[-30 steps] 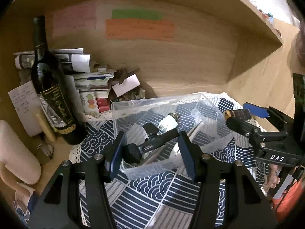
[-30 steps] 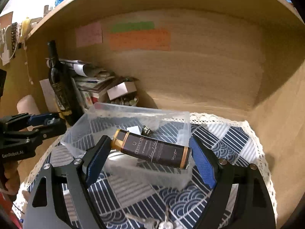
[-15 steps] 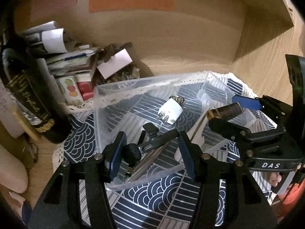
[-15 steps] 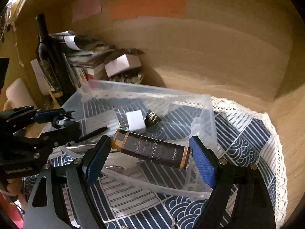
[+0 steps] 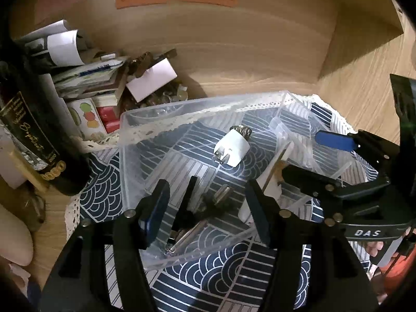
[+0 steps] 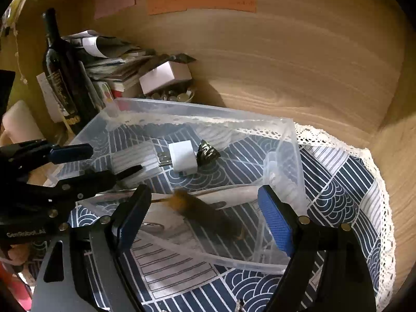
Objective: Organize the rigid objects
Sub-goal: 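Place the black item into the box while the right gripper places the vial there, then grasp the keys with the right gripper while the left grasps a small black item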
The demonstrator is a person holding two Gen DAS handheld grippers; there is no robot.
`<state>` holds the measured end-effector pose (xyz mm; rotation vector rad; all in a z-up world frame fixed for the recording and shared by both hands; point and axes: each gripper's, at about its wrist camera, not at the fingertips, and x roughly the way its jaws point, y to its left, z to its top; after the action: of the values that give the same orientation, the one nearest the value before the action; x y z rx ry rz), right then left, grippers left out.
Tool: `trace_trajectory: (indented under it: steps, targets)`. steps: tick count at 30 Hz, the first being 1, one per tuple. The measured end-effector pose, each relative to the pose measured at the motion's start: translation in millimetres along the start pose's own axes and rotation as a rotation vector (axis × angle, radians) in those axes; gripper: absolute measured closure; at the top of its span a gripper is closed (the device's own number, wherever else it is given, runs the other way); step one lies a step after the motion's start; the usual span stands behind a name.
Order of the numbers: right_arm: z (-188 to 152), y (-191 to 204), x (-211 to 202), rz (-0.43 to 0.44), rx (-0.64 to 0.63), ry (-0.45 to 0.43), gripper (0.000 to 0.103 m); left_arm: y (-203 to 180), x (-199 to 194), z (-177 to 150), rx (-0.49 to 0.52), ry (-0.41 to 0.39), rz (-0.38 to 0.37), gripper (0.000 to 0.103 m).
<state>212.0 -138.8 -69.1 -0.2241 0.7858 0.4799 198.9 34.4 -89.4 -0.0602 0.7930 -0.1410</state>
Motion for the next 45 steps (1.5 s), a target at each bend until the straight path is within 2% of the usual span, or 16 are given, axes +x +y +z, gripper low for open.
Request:
trace_trajectory:
  steps: [6, 11, 15, 18, 28, 34, 35, 37, 38, 39, 40, 44, 45]
  targets:
    - [1.6, 1.6, -25.8, -0.008, -0.012, -0.054, 0.02, -1.0, -25.3, 1.6, -0.005, -0.045, 0.008, 0.036]
    - [-7.5, -2.9, -55.5, -0.032, -0.01, -0.098, 0.02, -3.8, -53.5, -4.1, -0.008, -0.097, 0.008, 0.022]
    - [-22.6, -8.5, -72.3, -0.054, 0.004, -0.099, 0.02, -8.7, -67.3, -14.5, 0.001, -0.105, 0.006, 0.019]
    - [-39.2, -13.1, -76.2, -0.065, 0.018, -0.071, 0.02, -13.2, -71.0, -26.9, 0.008, -0.088, 0.0, 0.012]
    - [-101.2, -19.6, -44.3, -0.043, 0.063, 0.124, 0.02, -32.8, -56.8, -74.6, 0.046, 0.036, -0.018, 0.012]
    - [-111.4, -19.8, -31.9, -0.037, 0.056, 0.177, 0.022, -36.0, -48.6, -90.8, 0.036, 0.09, -0.038, 0.012]
    - [-112.3, -20.5, -32.2, -0.04, 0.055, 0.171, 0.024, -36.7, -46.9, -92.3, 0.036, 0.097, -0.039, 0.012]
    - [-112.5, -24.0, -35.7, -0.057, 0.055, 0.161, 0.041, -39.7, -43.5, -95.4, 0.035, 0.112, -0.044, 0.012]
    - [-112.4, -26.8, -37.2, -0.055, 0.062, 0.159, 0.046, -42.3, -42.7, -96.8, 0.039, 0.117, -0.048, 0.012]
    - [-112.5, -29.6, -38.3, -0.057, 0.069, 0.158, 0.057, -46.5, -40.8, -98.2, 0.049, 0.125, -0.051, 0.012]
    - [-111.2, -32.2, -39.6, -0.065, 0.077, 0.157, 0.062, -49.9, -39.8, -99.3, 0.056, 0.128, -0.053, 0.012]
    - [-114.2, -39.2, -44.0, -0.056, 0.101, 0.147, 0.063, -69.6, -34.8, -100.5, 0.097, 0.143, -0.08, 0.012]
    - [-115.6, -39.9, -46.0, -0.06, 0.101, 0.14, 0.086, -75.8, -34.3, -100.2, 0.112, 0.142, -0.085, 0.012]
